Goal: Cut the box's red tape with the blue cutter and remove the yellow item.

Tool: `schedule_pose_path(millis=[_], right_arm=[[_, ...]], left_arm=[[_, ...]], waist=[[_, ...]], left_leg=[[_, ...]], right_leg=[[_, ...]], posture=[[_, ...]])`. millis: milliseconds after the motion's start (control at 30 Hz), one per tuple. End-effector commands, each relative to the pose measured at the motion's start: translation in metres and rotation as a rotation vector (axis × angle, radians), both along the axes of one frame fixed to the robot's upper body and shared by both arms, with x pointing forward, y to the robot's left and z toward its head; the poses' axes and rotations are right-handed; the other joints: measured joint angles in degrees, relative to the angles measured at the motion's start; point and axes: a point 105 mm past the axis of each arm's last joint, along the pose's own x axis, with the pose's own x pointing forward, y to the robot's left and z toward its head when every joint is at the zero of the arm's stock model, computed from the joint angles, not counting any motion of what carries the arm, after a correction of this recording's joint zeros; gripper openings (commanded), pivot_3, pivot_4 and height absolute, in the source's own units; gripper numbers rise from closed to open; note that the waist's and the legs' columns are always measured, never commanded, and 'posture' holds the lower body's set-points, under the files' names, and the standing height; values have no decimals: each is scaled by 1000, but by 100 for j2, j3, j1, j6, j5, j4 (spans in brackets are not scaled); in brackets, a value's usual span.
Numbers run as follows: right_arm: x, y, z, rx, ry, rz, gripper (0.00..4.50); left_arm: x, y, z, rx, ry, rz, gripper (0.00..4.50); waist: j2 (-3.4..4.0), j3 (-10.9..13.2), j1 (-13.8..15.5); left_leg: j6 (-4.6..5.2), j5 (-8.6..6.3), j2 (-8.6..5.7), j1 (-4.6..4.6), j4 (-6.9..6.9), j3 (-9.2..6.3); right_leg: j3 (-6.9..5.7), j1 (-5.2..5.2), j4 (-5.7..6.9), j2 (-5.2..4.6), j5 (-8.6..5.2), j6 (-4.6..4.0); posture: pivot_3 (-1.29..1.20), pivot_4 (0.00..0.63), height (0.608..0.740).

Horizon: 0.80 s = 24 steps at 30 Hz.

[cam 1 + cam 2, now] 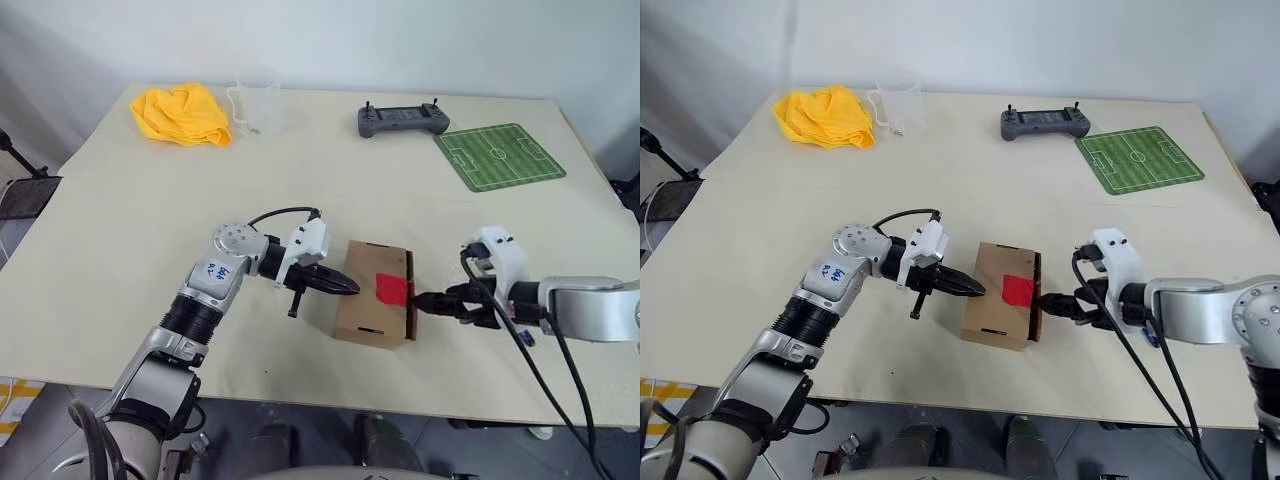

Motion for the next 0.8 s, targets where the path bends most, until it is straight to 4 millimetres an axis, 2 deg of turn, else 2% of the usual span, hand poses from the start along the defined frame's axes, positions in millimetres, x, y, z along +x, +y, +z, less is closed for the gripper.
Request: schedule_pose_path(millis=[33, 267, 400, 567, 800], right_arm=[[-2, -2, 0, -31, -6, -2, 4469], [6, 16, -2, -37, -26, 26, 4469], [11, 14, -8, -102, -14, 12, 4469], [14, 5, -7, -191, -44, 6, 4469], [12, -22, -4, -256, -69, -32, 4469]], left_arm=[[-2, -2, -16, 70, 9, 5, 0], [-1, -11, -22, 89, 1, 10, 0], [1, -16, -24, 104, -10, 25, 0], [0, -13, -30, 146, 12, 36, 0], [-2, -7, -35, 173, 34, 56, 0]], waist=[[0, 0, 4], [-4, -2, 19], [-24, -15, -11], [-26, -20, -21], [-26, -20, 2]], left_leg=[[0, 0, 0, -1, 0, -1], [1, 0, 0, 1, 4, -2], [1, 0, 0, 2, 4, -3], [1, 0, 4, 8, 3, -2], [4, -3, 4, 5, 0, -6]], right_leg=[[-1, 0, -1, 0, 0, 0], [-1, 4, -3, -4, 1, 0], [0, 6, -4, -4, 2, -2], [2, 7, -2, -3, 5, -6], [-1, 9, -13, -6, 5, -6]], posture=[[0, 150, 740], [0, 150, 740], [0, 150, 740], [0, 150, 740], [0, 150, 740]])
